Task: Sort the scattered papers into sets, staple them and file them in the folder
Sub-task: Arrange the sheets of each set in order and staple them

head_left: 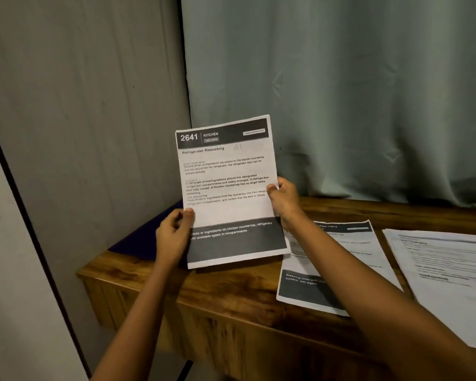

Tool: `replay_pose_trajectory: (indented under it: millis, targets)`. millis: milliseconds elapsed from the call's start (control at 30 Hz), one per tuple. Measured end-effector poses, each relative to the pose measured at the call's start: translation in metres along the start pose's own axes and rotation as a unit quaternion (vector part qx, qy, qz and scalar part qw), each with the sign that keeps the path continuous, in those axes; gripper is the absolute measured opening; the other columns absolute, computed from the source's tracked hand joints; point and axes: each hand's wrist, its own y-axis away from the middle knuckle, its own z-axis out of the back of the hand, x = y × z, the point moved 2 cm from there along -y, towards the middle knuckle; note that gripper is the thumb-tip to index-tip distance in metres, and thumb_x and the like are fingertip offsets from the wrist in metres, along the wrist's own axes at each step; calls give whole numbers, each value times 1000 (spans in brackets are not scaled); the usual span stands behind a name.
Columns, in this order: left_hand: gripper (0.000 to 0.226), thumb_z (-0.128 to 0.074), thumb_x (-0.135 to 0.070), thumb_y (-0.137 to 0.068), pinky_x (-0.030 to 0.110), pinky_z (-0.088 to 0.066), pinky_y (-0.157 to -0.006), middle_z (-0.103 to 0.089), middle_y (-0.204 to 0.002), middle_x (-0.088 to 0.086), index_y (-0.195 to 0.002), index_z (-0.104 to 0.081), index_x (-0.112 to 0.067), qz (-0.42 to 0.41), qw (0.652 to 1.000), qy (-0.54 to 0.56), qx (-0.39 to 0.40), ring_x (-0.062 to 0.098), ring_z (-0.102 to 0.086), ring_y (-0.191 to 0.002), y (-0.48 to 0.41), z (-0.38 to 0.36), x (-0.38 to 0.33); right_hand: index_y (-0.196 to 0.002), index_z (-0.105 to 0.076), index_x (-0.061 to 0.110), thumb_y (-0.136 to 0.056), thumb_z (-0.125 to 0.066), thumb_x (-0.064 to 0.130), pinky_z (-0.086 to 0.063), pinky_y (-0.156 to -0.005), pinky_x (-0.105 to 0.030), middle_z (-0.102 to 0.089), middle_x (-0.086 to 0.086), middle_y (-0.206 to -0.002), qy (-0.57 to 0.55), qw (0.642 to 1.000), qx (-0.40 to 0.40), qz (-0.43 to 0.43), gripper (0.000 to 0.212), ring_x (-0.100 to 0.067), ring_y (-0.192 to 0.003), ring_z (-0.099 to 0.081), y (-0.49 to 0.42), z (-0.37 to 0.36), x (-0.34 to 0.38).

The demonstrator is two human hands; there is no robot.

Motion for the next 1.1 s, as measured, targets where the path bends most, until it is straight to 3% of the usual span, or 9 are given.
replay_pose_trajectory:
  millis: [100,233,400,600,700,767,933,1033,1100]
  targets:
    - [17,-49,-17,-99,25,-54,-71,-72,-106,6,-107,-62,-10,112,972,185,97,17,-68,-91,-29,6,-18,-111,-62,9,-98,-46,7,-52,-93,-45,-65,-11,-118,2,1000,18,-13,20,-27,-104,-63,-3,4,1]
    - [20,-42,-15,-100,32,-60,-69,-71,-104,9,-112,-58,-10,157,932,284,159,20,-71,-84,-54,6,-52,-103,-62,9,-97,-45,1,-51,-91,-41,-65,-17,-117,-31,997,61,-45,19,-27,-97,-63,-1,0,-1]
    - [28,-40,-27,-101,35,-60,-58,-74,-82,10,-100,-61,-9,215,911,314,158,22,-72,-70,-70,5,-67,-118,-57,-8,-96,-42,-7,-50,-80,-32,-60,-23,-123,-60,988,110,-91,26,-30,-101,-60,10,-2,-5]
    - [39,-35,-28,-102,49,-55,-74,-73,-101,10,-100,-74,-31,216,883,399,120,26,-71,-86,-79,6,-45,-123,-54,-4,-97,-39,-7,-52,-82,-39,-60,-19,-125,-52,950,209,-225,30,-27,-90,-64,15,1,-19]
    - [31,-36,-26,-101,51,-52,-77,-71,-107,11,-116,-61,-38,222,879,402,128,28,-70,-90,-74,6,-30,-113,-57,1,-99,-42,-1,-56,-75,-37,-71,-10,-96,-7,928,257,-268,22,-21,-86,-69,18,7,-19]
    - [29,-37,-26,-102,49,-54,-75,-72,-105,12,-115,-61,-36,240,875,397,138,28,-70,-88,-70,4,-21,-111,-59,2,-99,-46,6,-57,-68,-33,-73,-7,-88,3,933,251,-256,18,-18,-76,-70,16,7,-14]
    - [33,-41,-22,-99,48,-57,-66,-69,-110,15,-125,-57,-33,266,858,404,173,30,-71,-86,-60,3,-5,-118,-56,-5,-100,-43,4,-48,-91,-41,-57,-23,-129,-100,964,160,-186,24,-33,-95,-63,-2,-11,0]
    - [43,-49,-23,-87,48,-58,-69,-63,-122,16,-128,-57,-33,268,839,437,183,30,-69,-92,-58,5,0,-129,-50,-5,-100,-42,3,-47,-89,-43,-58,-25,-125,-98,967,141,-189,31,-35,-101,-63,-8,-23,-2]
    - [39,-49,-25,-85,47,-60,-69,-65,-120,15,-120,-66,-30,265,821,472,180,30,-69,-92,-56,6,1,-130,-49,-3,-100,-41,1,-47,-87,-45,-62,-24,-118,-95,963,142,-206,32,-31,-87,-66,-7,-30,-9]
